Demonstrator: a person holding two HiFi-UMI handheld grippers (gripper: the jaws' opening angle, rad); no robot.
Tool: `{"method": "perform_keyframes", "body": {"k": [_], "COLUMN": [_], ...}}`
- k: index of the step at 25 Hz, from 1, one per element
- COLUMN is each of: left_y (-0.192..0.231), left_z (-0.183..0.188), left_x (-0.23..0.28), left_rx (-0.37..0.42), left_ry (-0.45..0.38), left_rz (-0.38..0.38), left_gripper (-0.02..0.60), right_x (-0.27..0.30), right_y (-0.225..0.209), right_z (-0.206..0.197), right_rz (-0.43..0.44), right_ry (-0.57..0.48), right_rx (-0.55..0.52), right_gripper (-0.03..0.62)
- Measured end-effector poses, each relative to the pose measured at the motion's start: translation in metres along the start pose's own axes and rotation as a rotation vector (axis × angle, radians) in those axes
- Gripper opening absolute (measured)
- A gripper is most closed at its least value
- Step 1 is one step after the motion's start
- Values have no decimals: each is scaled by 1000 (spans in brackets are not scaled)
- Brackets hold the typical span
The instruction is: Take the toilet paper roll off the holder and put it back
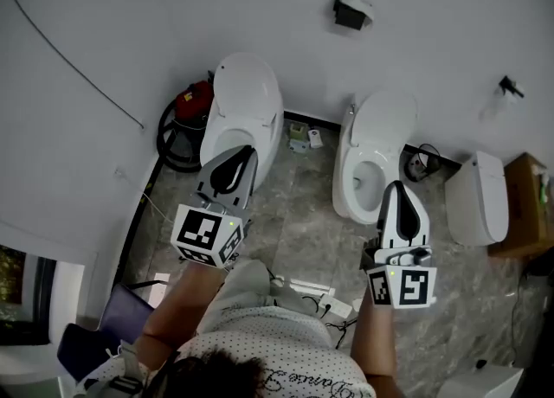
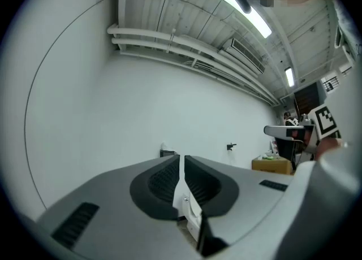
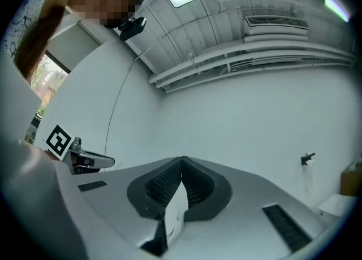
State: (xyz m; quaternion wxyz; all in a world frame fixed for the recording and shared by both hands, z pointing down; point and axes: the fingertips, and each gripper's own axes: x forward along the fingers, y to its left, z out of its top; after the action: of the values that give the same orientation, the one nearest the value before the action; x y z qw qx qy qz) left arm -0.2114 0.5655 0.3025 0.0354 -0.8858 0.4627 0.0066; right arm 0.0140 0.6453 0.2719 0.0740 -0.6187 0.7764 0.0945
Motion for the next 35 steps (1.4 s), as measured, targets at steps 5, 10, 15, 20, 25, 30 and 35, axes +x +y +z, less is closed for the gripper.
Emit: {"method": "perform_keyframes", "body": {"k": [5,10,15,20,25,30,35], "left_y": [-6,2,23,49,86,123,148], "left_z": [-4,-5,-4,-11,-20,-22,-28], "left_x": [11,26,59,114,184,253,311], "left_rx": [-12,-23,-9,-4,-7,-8,-7], "left_ry": [22,26,16,12,10,8,19], "left_rz": [-33,-22,-13,-29,-47,-83,-109], "left_gripper": [295,374,407,411,413,413,413], "right_x": [9,26,61,116,193,267,318], "right_y": [-5,-7,-16,-30,-47,-63,-82], "right_z": [-9,-15,-25,-45,-64,-78,-92], "right_rz": [3,23,23,36,44,33,17], "right_ry": [22,12,19,38,43,42,50], "right_rx": [39,74,74,76,67,68,70], "right_gripper": [253,383,442,457,459,458,457]}}
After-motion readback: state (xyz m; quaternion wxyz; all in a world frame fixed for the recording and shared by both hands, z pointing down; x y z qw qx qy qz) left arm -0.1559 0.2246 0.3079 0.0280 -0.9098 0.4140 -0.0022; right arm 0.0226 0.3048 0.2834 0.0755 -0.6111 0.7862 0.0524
